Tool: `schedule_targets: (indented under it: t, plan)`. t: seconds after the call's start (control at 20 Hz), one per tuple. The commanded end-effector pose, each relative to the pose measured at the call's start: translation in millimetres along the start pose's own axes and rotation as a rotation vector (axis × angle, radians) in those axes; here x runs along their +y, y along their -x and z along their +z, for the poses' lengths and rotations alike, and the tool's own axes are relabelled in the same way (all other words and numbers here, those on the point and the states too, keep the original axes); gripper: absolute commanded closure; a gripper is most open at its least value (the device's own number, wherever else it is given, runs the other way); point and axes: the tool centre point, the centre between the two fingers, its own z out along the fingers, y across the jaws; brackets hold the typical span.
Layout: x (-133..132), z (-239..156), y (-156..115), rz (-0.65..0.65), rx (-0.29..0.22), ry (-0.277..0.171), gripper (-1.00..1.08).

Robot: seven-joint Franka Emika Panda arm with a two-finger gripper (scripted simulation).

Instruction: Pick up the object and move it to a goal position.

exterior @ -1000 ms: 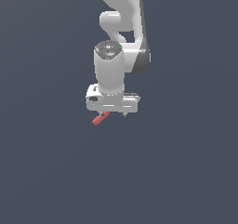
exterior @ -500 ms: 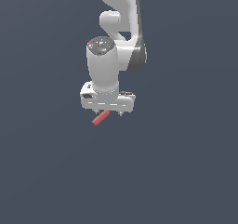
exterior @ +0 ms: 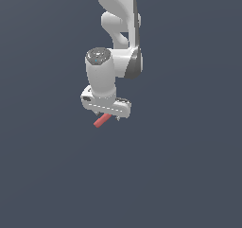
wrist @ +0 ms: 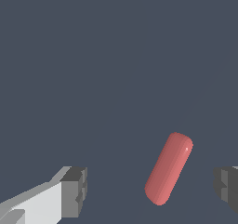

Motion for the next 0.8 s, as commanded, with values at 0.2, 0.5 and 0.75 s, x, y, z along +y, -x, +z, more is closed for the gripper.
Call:
schedule_targets:
  t: [0.2, 0.5, 0.75]
  plan:
    - [27, 37, 23, 0.204, -0.013, 0.005, -0.92]
    - [49, 62, 42, 0.358, -0.021, 0.014, -0.92]
    - [59, 74, 53, 0.433, -0.023, 0.020, -0.92]
